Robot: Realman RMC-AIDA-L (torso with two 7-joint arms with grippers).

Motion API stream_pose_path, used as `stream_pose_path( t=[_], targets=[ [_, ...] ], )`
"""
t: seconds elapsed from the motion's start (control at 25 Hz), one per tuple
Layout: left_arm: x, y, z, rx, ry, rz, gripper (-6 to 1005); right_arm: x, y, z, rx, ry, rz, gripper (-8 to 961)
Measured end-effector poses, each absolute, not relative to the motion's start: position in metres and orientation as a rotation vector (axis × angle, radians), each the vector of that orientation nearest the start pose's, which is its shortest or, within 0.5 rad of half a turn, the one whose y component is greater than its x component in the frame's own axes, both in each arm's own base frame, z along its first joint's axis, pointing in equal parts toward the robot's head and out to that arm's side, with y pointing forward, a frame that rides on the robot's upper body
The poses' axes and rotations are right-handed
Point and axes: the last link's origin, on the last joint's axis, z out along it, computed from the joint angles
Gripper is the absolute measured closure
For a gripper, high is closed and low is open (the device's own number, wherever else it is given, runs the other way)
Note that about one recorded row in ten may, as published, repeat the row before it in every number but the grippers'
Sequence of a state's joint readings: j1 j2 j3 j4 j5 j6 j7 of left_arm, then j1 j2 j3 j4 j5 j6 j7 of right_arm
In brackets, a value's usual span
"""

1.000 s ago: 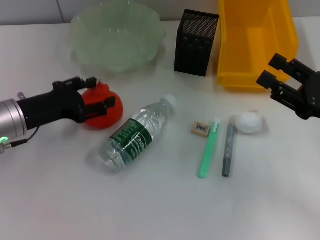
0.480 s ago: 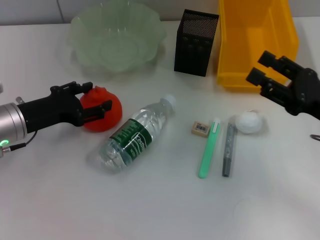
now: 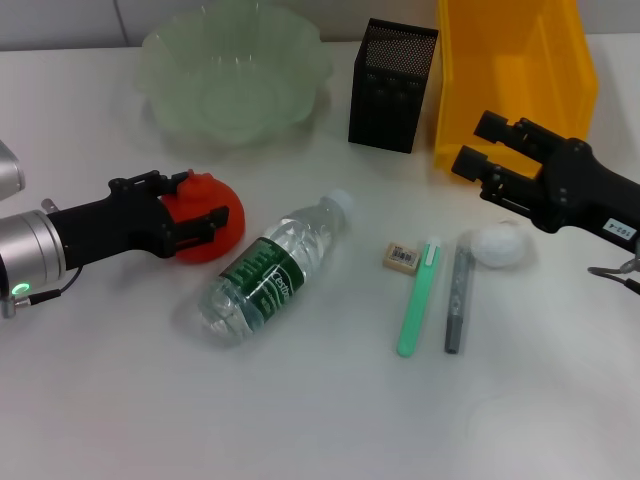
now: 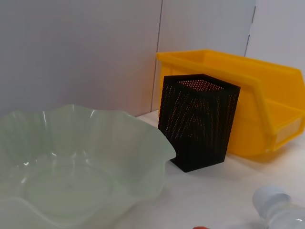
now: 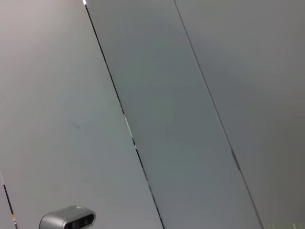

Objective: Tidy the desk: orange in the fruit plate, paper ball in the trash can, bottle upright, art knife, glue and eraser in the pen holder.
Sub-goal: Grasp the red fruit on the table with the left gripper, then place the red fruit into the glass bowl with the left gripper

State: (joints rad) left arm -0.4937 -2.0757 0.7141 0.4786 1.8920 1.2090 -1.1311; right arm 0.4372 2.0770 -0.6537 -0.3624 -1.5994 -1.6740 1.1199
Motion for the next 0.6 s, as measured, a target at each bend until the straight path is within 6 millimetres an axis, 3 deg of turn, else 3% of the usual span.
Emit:
stream_pose_path(
  t=[0.4, 0.6],
  targets=[
    [-0.3086, 0.338, -0.0275, -2.497, -0.619, -0.5, 375, 0.2654, 0.3002, -0.0122, -2.407, 0.655, 1.229, 234],
    [-0.3053, 0.3363, -0.0234, -2.504, -0.614, -0.545, 614, 0.2672, 0.2995, -0.0111, -2.394, 0.662, 1.231, 234]
  ],
)
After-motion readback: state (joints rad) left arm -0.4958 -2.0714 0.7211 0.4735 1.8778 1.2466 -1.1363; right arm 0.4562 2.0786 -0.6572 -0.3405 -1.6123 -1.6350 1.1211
